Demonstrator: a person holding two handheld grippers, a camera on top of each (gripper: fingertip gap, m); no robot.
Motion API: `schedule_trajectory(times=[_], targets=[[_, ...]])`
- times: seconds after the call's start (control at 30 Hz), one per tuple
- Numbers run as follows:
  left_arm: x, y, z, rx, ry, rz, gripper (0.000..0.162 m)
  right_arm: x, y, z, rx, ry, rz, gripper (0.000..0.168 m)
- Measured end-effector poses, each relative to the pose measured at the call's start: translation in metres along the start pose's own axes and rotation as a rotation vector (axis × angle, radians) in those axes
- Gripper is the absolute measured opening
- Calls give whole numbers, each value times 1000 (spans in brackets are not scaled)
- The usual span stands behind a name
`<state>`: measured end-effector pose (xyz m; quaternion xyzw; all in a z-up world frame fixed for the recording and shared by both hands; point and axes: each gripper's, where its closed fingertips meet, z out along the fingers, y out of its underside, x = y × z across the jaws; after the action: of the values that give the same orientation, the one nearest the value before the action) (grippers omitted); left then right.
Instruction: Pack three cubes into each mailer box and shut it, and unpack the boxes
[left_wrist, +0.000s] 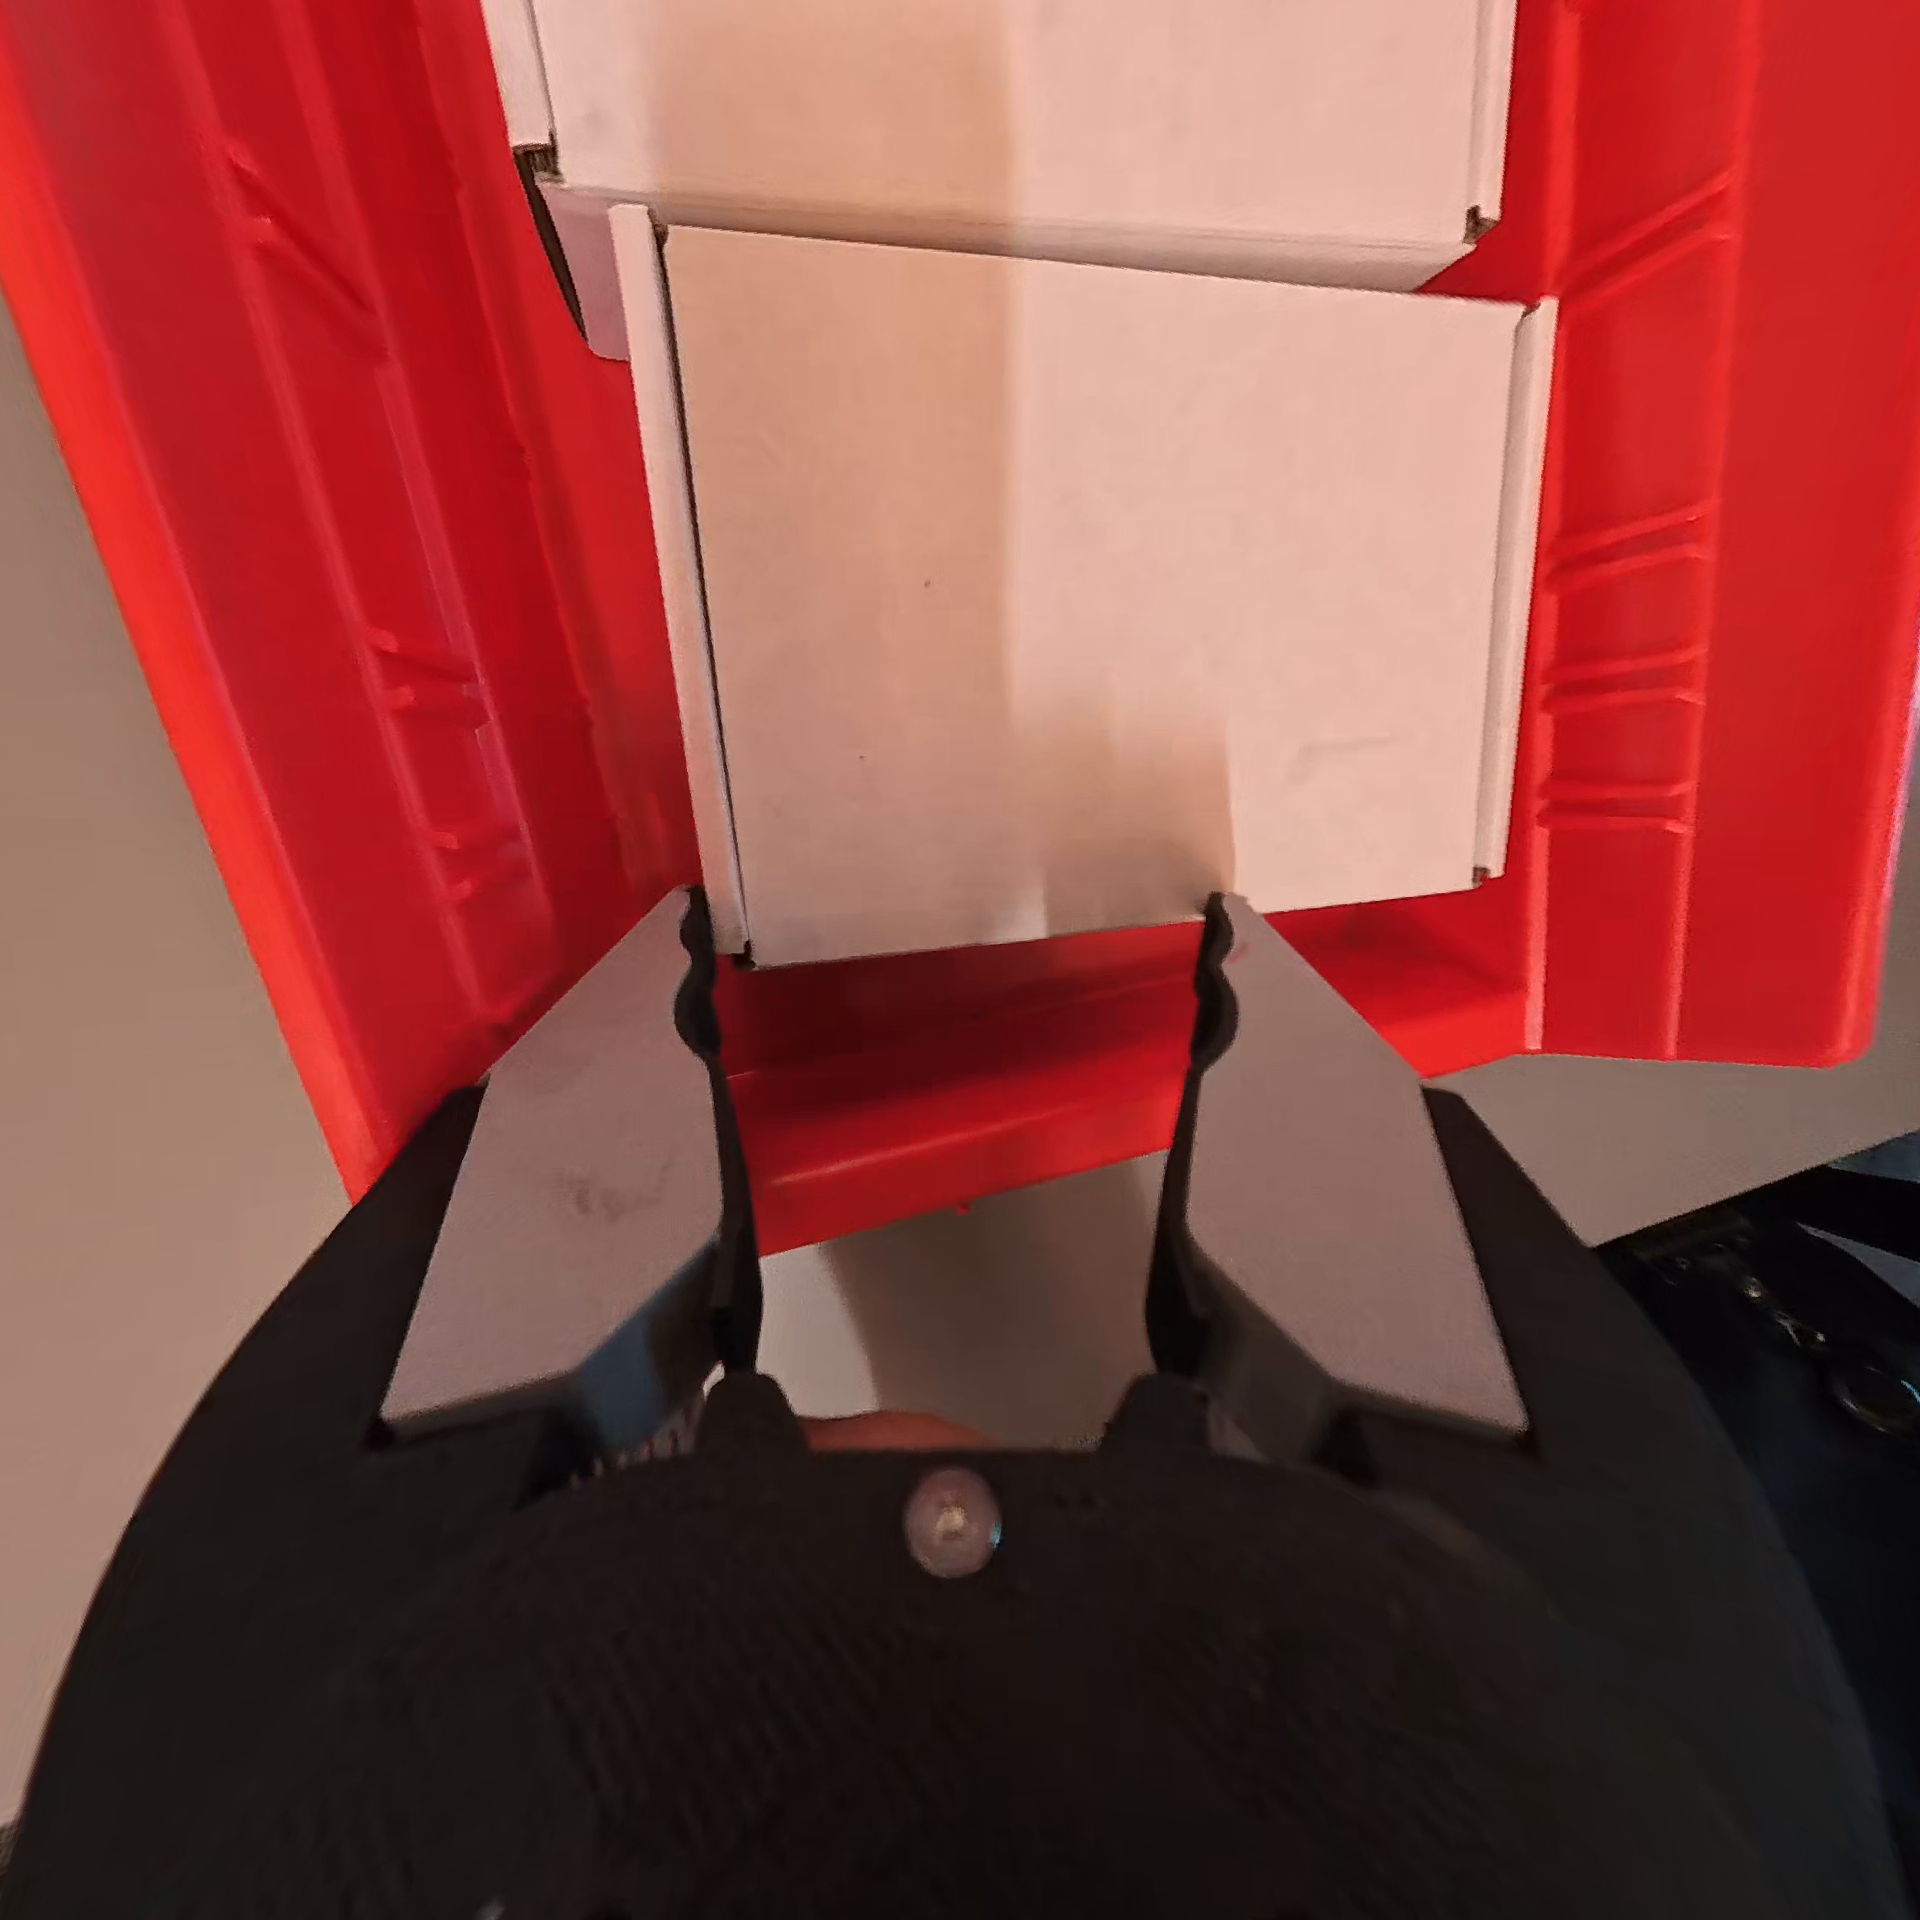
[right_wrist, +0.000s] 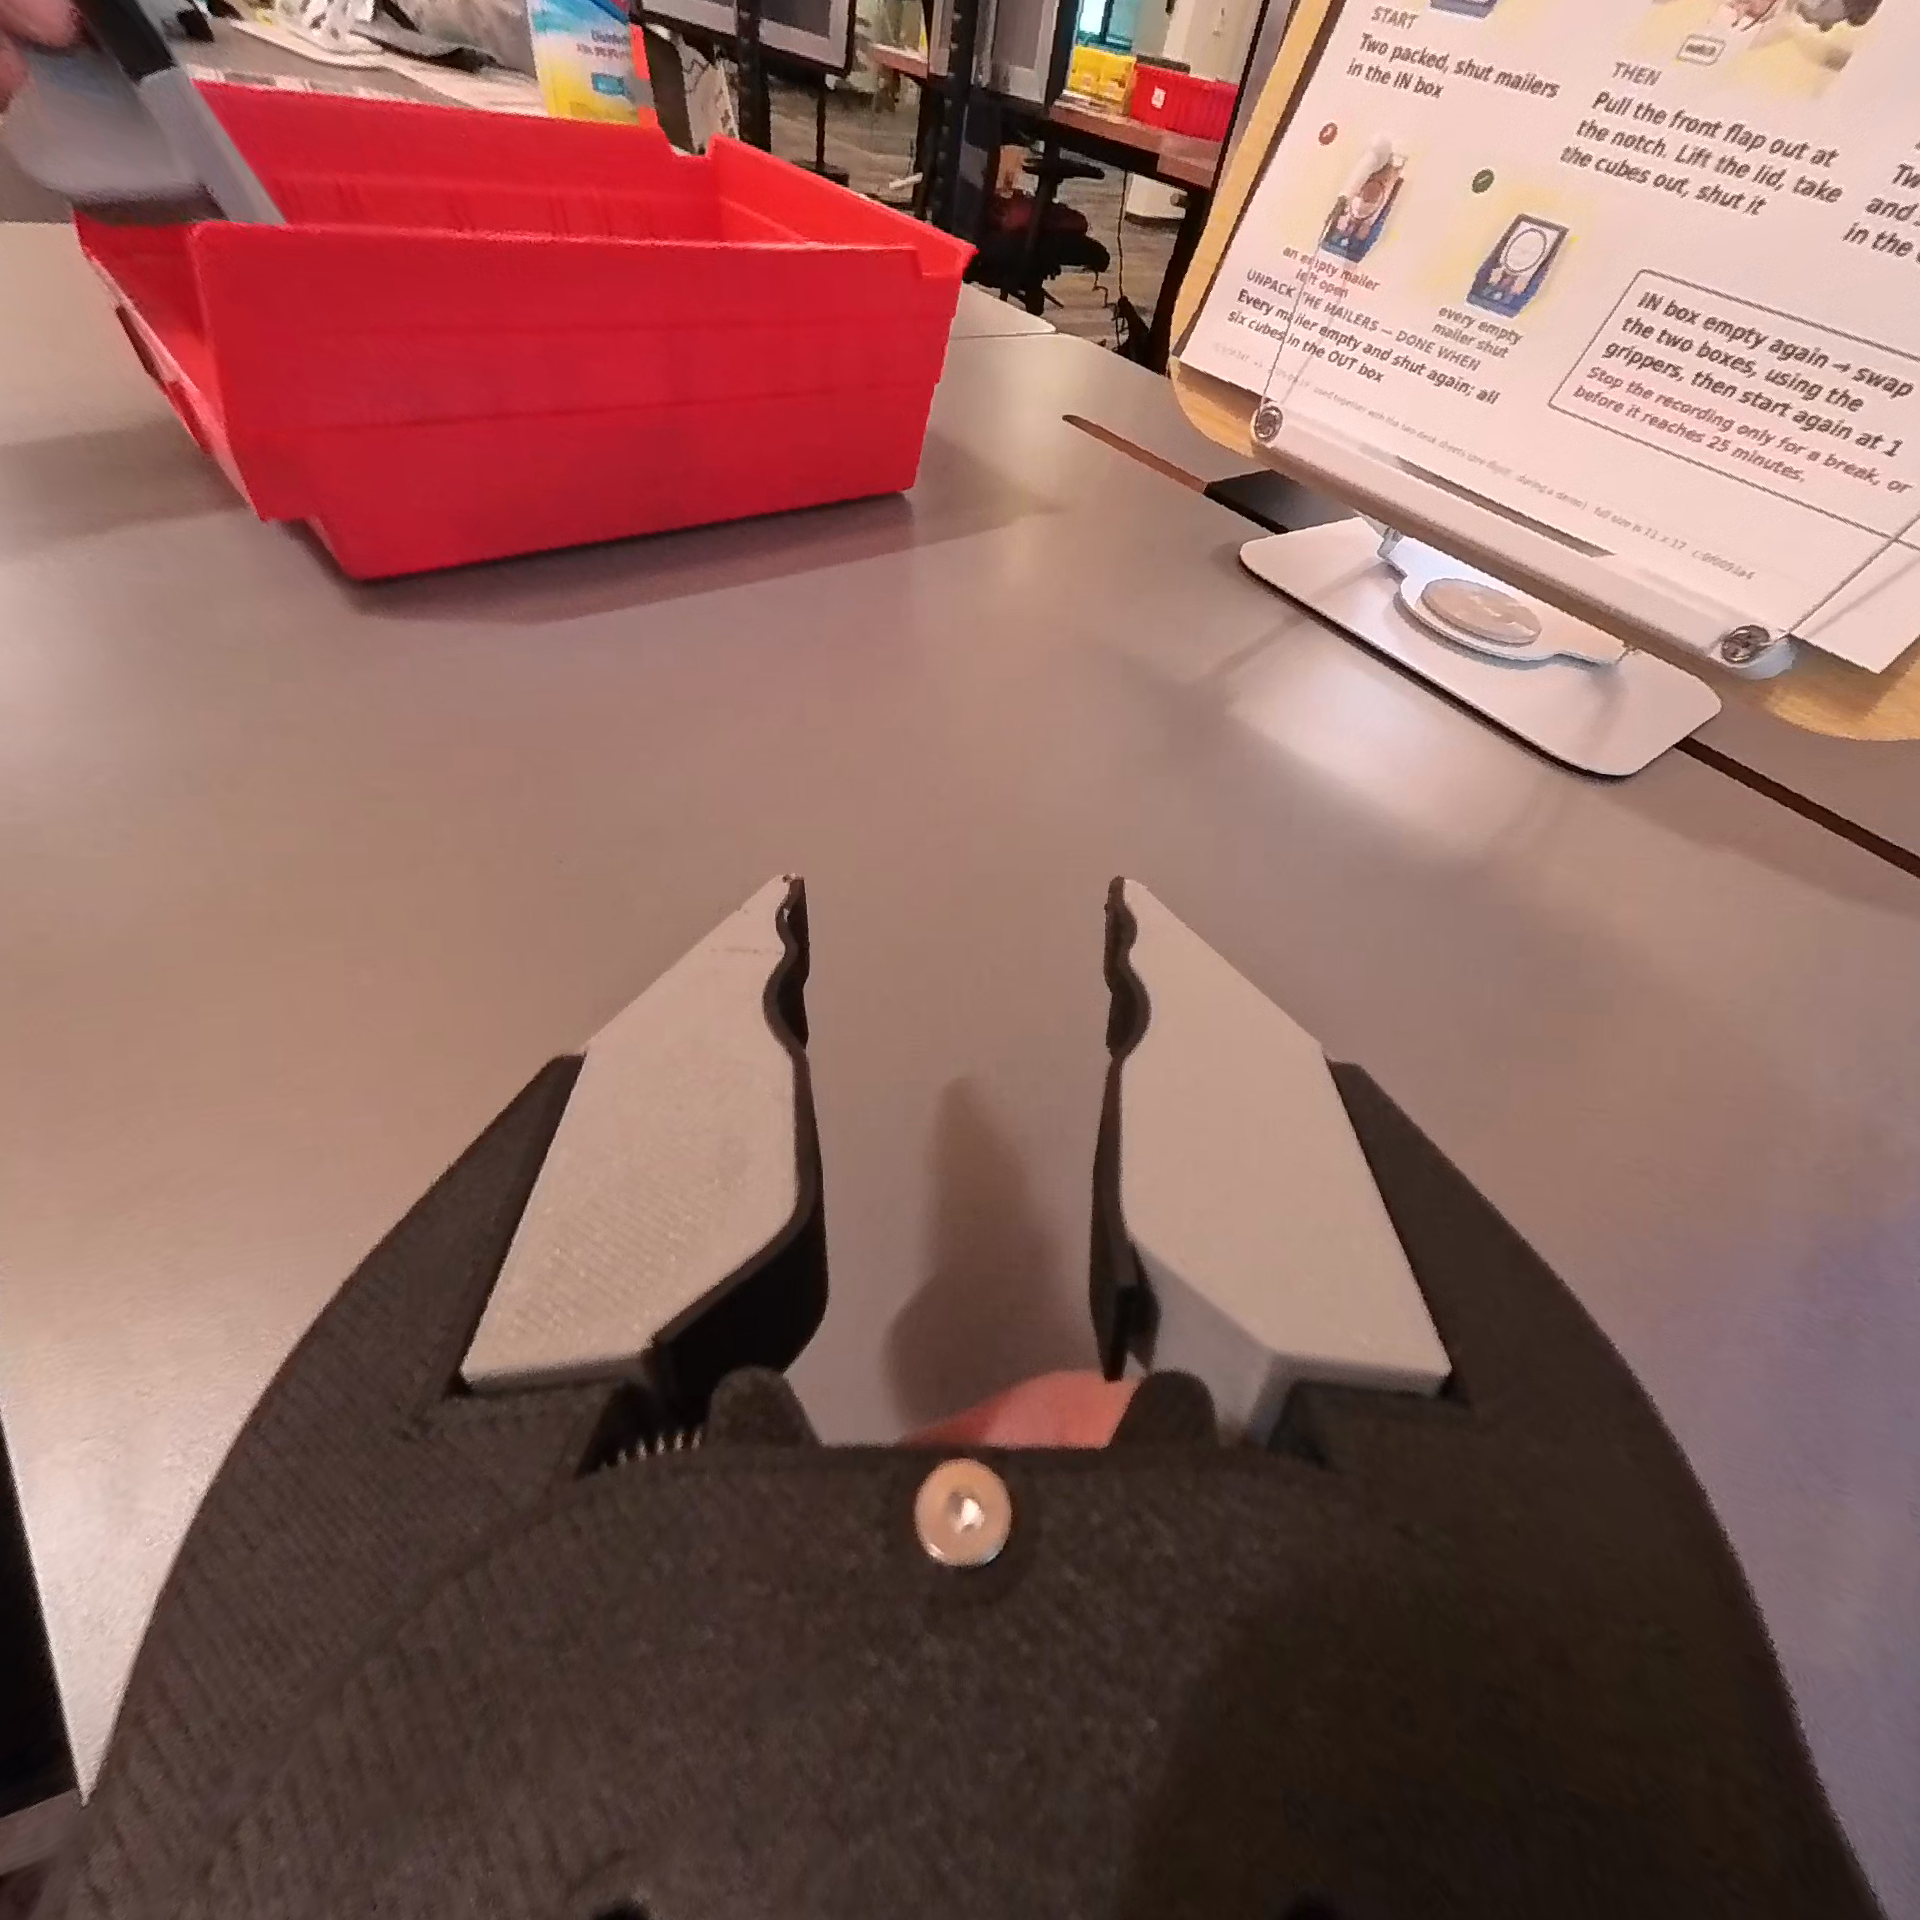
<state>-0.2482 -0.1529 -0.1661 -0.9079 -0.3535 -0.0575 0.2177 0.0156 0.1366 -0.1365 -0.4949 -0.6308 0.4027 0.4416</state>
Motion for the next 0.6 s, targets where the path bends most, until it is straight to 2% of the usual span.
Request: schedule_trajectory(times=[0.13,0.3,0.4,0.6], targets=[[5,0,-8,24,1,33,76,-1,1,1,-5,0,-7,55],[28,-9,-29,83,107,45,67,-4,0,3,-8,-5,-16,54],[44,-11,-32,96,193,34,75,-12,-4,8,5,-33,-23,53],[50,-21,-36,169,276,-12,70,-38,-25,30,24,-203,71,57]])
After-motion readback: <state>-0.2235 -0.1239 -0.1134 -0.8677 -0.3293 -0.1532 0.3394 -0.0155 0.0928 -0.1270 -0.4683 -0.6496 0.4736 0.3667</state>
